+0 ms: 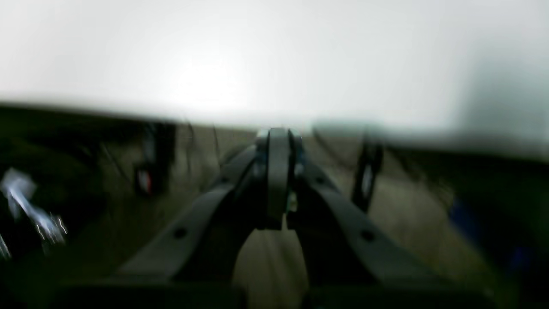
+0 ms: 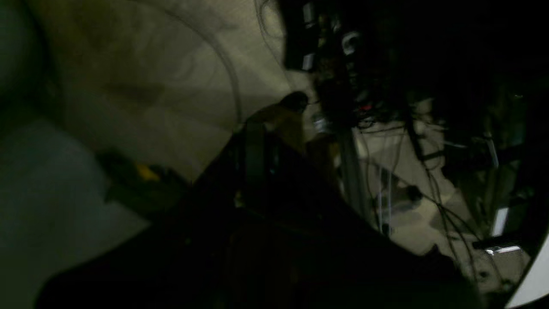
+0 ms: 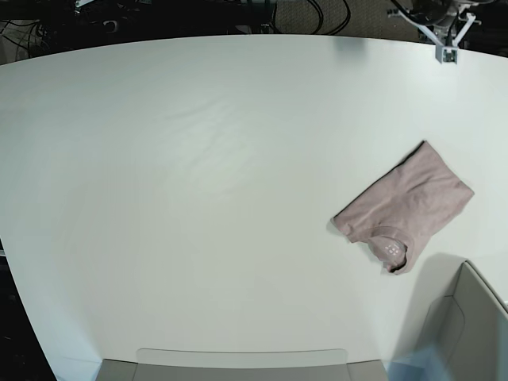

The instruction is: Fold the T-shirt properly

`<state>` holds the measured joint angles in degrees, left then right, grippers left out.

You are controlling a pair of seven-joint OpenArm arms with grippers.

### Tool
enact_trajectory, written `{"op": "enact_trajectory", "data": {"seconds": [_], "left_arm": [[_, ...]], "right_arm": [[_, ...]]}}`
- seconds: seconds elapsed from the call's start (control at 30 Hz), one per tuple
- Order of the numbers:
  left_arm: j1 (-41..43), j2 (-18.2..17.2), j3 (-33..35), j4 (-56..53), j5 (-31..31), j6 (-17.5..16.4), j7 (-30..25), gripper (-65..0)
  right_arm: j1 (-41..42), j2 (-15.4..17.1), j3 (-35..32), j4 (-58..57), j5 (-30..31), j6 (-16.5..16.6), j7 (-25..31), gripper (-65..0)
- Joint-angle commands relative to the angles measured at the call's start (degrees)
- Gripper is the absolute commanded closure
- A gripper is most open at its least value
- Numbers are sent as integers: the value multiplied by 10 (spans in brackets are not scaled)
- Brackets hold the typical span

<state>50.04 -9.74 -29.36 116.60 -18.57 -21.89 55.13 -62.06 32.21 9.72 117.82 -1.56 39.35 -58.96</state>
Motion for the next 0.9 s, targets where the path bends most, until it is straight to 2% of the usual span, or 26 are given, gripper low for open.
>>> {"op": "enact_trajectory", "data": {"seconds": [0.0,0.17,0.33,0.5,0.67,0.77,0.87], "left_arm": [[20,-2,-4,6,-1,4,-8,0],[39,-1,4,-82,-1,4,-11,0],[-4,-22,98,-309,19,9,-106,0],[-95,-24,189,-521,74,10,-177,0],[-188,-13,206,-681,84,10,-229,0],[-241,-15,206,-782,84,10,-292,0],[-282,-16,206,-860,84,10,-355,0]], "right_arm": [[-8,13,-8,6,4,6,1,0],[4,56,-66,-23,3,6,1,0],[105,75,-176,-144,-31,6,5,0],[201,77,-330,-308,-104,6,102,0],[313,68,-492,-463,-121,-93,143,0],[388,45,-573,-559,-121,-157,165,0],[460,12,-641,-671,-121,-219,214,0]]}}
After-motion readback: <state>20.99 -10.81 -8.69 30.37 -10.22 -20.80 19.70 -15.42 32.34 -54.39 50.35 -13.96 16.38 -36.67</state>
